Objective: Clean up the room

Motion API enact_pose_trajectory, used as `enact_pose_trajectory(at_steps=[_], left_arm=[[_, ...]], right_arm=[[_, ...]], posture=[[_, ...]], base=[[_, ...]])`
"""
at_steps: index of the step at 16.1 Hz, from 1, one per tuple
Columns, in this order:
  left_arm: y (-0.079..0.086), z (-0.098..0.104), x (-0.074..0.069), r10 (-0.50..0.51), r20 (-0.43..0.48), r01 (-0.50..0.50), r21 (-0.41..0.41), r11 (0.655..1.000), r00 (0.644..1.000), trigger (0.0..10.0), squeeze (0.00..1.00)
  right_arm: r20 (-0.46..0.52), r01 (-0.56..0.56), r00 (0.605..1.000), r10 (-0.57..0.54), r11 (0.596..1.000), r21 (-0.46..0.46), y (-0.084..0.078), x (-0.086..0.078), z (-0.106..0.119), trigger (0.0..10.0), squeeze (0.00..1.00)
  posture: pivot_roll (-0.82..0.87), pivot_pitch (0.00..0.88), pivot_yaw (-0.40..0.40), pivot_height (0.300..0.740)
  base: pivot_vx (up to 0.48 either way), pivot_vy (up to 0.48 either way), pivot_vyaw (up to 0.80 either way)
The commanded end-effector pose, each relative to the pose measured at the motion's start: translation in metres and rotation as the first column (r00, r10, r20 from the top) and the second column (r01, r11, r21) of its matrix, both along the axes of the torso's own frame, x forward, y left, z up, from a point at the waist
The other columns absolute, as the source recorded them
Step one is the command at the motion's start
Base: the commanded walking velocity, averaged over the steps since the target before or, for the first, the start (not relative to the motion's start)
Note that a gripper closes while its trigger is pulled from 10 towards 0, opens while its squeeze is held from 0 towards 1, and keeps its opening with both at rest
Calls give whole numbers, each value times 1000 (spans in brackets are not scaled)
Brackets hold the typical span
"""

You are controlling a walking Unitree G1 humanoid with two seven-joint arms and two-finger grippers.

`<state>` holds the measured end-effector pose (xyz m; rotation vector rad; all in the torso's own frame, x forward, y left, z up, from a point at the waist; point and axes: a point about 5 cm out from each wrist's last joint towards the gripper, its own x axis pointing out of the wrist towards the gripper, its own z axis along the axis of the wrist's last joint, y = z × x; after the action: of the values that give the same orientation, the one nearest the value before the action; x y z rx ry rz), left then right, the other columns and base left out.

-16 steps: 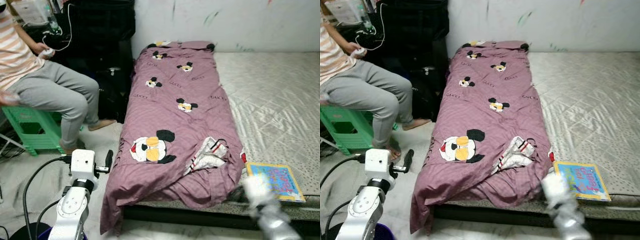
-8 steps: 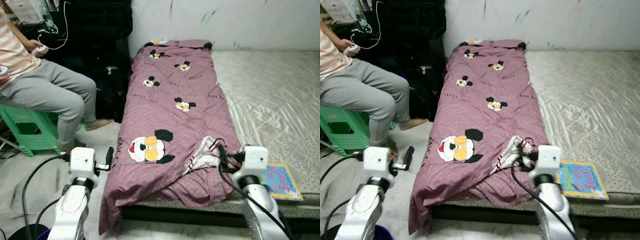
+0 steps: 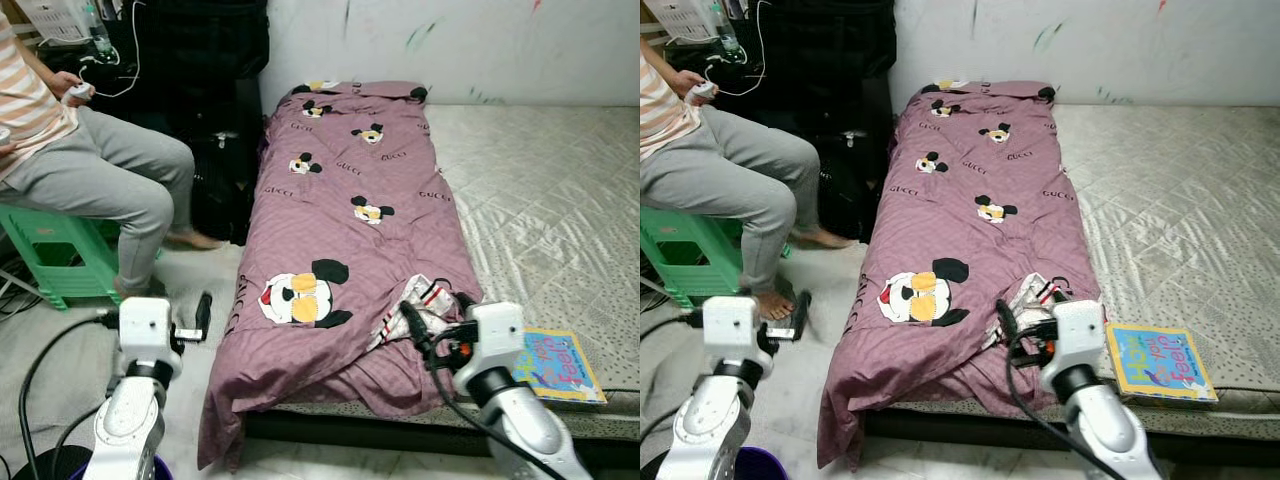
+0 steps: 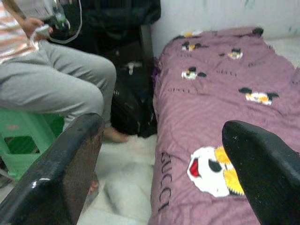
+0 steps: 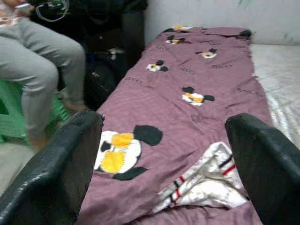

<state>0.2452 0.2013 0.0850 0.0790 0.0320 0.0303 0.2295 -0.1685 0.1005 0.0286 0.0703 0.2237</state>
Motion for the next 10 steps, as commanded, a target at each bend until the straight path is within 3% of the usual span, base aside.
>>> enact_pose_trajectory(at_steps=[1,4,8,10], left_arm=[[0,7,3,4,20,-4,-16,1000,1000,10000,0],[-2,7,5,18,24,-17,-37,999,1000,10000,0],[-16,1,1,-38,-7,38,-41,998,999,10000,0],[-20,6,9,-60,-4,60,-65,996,998,10000,0]], right_arm=[[13,5,1000,-5,1000,3,3,4,4,10000,0],[19,6,1000,-6,1000,-6,14,18,7,10000,0],[19,44,999,-43,999,-13,17,28,3,10000,0],[40,67,997,-67,998,1,23,38,8,10000,0]], posture=[[9,0,33,740],[11,0,24,740],[-3,0,41,740],[-7,0,41,740]], base=[[0,0,0],[0,0,-165],[0,0,-800],[0,0,-400]])
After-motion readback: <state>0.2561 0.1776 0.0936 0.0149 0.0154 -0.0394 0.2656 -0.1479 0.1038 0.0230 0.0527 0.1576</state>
